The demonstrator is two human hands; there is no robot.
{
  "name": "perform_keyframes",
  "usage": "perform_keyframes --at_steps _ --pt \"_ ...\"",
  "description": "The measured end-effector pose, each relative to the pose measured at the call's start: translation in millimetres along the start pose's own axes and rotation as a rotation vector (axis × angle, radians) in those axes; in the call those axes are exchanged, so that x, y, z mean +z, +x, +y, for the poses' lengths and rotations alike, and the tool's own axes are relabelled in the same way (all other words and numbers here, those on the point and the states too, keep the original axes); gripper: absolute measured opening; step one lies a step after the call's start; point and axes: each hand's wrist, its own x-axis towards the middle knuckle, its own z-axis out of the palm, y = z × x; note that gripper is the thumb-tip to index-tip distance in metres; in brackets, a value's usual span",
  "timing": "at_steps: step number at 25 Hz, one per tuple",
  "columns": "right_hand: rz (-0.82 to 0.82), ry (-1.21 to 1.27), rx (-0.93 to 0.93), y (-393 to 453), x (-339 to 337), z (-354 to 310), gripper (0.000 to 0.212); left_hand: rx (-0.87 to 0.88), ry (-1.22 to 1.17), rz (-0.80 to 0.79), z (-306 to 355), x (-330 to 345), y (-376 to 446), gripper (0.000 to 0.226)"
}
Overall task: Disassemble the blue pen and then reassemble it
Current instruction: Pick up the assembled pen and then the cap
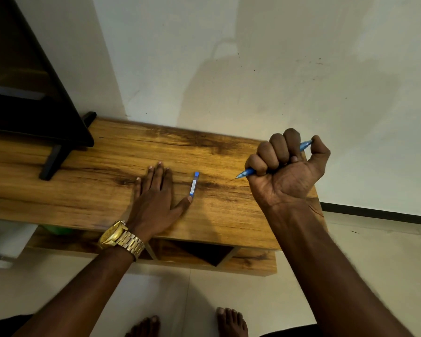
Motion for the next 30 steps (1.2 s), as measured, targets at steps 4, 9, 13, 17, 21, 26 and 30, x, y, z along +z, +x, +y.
perform_keyframes --at_steps 4,9,13,17,21,26,30 --pt "-0.115 0.072 0.082 14.7 -36.2 12.4 0.058 0.001 -0.016 0.006 -1.2 2.3 -0.2 0.105" --pt "-0.108 0.127 0.131 21.3 -54.0 15.1 0.056 -0.009 -0.037 -0.004 1.1 1.0 -0.5 0.103" --pt "-0.082 0.149 0.138 20.8 -58.3 15.4 0.055 -0.035 -0.061 0.029 4.2 -4.8 -4.2 0.092" --pt "-0.054 0.190 0.119 23.8 -64.4 14.0 0.055 0.023 -0.271 0.319 16.8 -19.4 -10.3 0.051" --pt "-0.053 0.227 0.111 26.4 -66.1 15.0 0.055 0.264 -0.666 0.272 29.6 -26.0 -17.4 0.030" --pt "-0.035 0.221 0.113 23.5 -65.1 19.4 0.060 0.321 -0.848 0.268 36.8 -25.4 -21.0 0.032" --pt "-0.027 0.206 0.123 21.7 -64.9 24.1 0.055 0.309 -0.917 0.246 35.7 -26.9 -19.7 0.033"
